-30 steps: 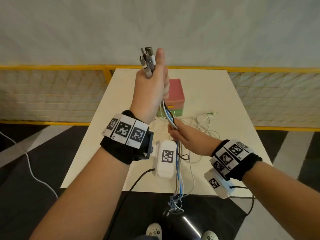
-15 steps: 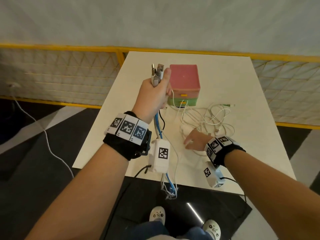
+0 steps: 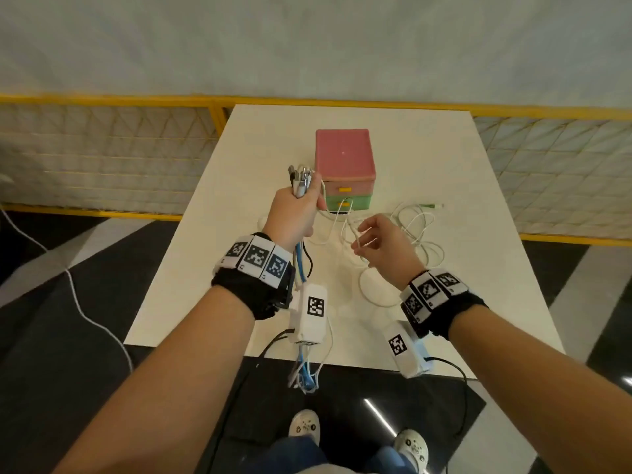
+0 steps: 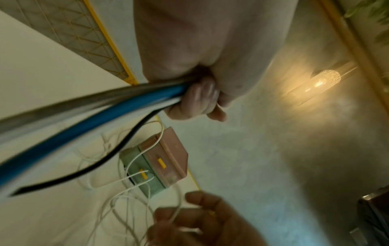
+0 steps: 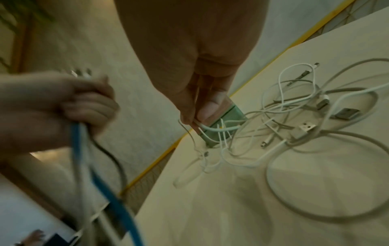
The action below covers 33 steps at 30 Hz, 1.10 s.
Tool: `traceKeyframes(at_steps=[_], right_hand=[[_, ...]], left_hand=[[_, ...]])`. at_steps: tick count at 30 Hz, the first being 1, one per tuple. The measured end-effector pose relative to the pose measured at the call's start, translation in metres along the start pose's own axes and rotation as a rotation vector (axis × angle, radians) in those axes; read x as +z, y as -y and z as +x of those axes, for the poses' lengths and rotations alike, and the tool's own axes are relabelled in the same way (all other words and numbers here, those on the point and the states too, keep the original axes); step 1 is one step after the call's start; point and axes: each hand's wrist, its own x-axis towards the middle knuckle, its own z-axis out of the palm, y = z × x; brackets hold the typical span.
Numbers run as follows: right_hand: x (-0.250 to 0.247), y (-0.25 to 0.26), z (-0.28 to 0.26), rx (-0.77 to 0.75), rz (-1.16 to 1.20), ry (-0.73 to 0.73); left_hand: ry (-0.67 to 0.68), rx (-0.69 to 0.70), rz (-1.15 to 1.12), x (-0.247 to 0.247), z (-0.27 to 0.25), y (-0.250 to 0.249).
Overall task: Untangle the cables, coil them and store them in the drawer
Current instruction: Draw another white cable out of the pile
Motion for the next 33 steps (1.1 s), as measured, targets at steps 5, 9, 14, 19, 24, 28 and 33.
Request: traceKeyframes(at_steps=[5,9,14,19,24,28,33], right_hand=[[-0.013,0.029,-0.021,-0.105,0.060,-0.004],[-0.019,0.038,-0.034,-0.147,0.118,-0.001],[-0.029,0.044,-0.039,-0.169,0.219,-0.018],[-0.038,0.040,-0.041,-0.139,0.150,0.042],[-0.037,0.027,-0.042,-0.101,-0.063,0.324],[-0.040,0.012,-0.044,-0.125,-0.019,0.344],[-0.040,0.015,-0.039,-0.169,0.009,0.384]], left_hand=[[0.020,-0.064,0.011,0.026,0.001,0.002],[0.120,-0.029,-0.086,0.039,-0.004,-0.003],[0.188,-0.013,-0.214,0.051,-0.021,-0.005],[0.271,0.012,-0.275,0.050,-0.028,-0.003],[0.198,0.144,-0.289,0.046,-0.032,-0.015],[0.107,0.218,-0.314,0.032,-0.033,-0.032],[0.174,0.270,-0.468,0.017,-0.041,-0.060]])
